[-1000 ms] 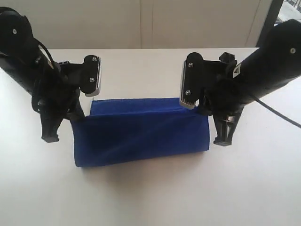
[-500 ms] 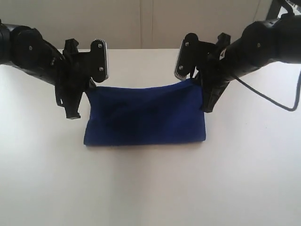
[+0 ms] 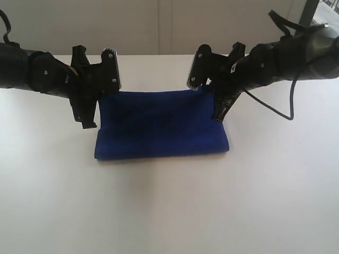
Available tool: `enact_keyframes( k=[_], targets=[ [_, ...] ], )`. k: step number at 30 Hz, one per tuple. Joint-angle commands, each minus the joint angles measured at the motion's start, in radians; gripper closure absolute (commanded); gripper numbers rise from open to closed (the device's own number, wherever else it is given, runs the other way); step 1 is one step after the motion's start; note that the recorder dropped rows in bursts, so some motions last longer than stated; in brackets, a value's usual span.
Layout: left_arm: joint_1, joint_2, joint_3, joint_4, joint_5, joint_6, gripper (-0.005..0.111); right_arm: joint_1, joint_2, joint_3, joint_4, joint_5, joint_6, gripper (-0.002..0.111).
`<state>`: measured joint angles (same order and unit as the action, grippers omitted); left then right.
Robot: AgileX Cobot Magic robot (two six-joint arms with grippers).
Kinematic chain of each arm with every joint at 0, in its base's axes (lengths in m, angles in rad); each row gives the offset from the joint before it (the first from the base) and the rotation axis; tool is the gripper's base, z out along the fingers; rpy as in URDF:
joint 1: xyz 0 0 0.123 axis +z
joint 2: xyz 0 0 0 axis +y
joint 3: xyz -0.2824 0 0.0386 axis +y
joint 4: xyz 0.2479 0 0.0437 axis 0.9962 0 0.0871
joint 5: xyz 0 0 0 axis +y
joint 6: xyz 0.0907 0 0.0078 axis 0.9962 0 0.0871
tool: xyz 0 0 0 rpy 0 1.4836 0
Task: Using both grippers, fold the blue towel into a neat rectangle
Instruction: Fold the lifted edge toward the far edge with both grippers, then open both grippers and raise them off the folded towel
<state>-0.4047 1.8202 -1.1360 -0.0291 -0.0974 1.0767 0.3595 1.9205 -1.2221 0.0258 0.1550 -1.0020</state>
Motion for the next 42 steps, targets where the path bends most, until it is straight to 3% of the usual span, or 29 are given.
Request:
enact_keyframes(
  k=[1, 4, 6, 7, 8, 12, 14, 16, 19, 21, 24, 27, 30, 37, 42],
  targets=[
    [0.004, 0.006, -0.006, -0.002, -0.042, -0.003, 0.107, -0.012, 0.015, -0.004, 0.0, -0.057, 0.006, 0.108],
    [0.004, 0.006, -0.006, -0.004, -0.044, -0.005, 0.107, -0.012, 0.017, -0.004, 0.0, -0.074, 0.006, 0.102],
    [0.004, 0.006, -0.006, -0.004, -0.044, -0.008, 0.103, -0.012, 0.017, -0.004, 0.0, -0.074, 0.006, 0.081],
    [0.004, 0.006, -0.006, -0.004, -0.044, -0.008, 0.099, -0.012, 0.017, -0.004, 0.0, -0.074, 0.006, 0.076],
    [0.004, 0.006, -0.006, -0.012, -0.044, -0.008, 0.088, -0.012, 0.017, -0.004, 0.0, -0.077, 0.006, 0.069],
    [0.004, 0.006, -0.006, -0.017, -0.037, -0.008, 0.06, -0.012, 0.017, -0.004, 0.0, -0.09, 0.006, 0.065],
    [0.004, 0.006, -0.006, -0.017, -0.037, -0.008, 0.059, -0.012, 0.017, -0.004, 0.0, -0.093, 0.006, 0.065],
    [0.004, 0.006, -0.006, -0.019, -0.037, -0.008, 0.059, -0.012, 0.017, -0.004, 0.004, -0.093, 0.03, 0.065],
    [0.004, 0.006, -0.006, -0.102, -0.039, -0.008, 0.059, -0.012, 0.01, -0.004, 0.004, -0.085, 0.216, 0.066],
    [0.004, 0.0, -0.006, -0.263, -0.046, -0.008, 0.062, -0.012, -0.006, -0.009, 0.004, -0.045, 0.386, 0.074],
    [0.004, -0.019, -0.014, -0.445, -0.024, -0.008, 0.08, -0.012, -0.026, -0.059, 0.004, 0.123, 0.546, 0.093],
    [0.014, -0.039, -0.075, -0.611, 0.116, -0.008, 0.105, -0.014, -0.028, -0.151, 0.002, 0.328, 0.624, 0.108],
    [0.052, -0.045, -0.169, -0.726, 0.333, -0.112, 0.107, -0.02, -0.026, -0.239, 0.0, 0.495, 0.701, 0.108],
    [0.18, -0.002, -0.307, -0.588, 0.63, -0.633, 0.107, -0.034, -0.019, -0.333, 0.004, 0.656, 0.829, 0.108],
    [0.181, 0.087, -0.309, -0.561, 0.764, -0.724, 0.107, -0.034, 0.054, -0.333, 0.141, 0.711, 0.827, 0.108]
  ],
)
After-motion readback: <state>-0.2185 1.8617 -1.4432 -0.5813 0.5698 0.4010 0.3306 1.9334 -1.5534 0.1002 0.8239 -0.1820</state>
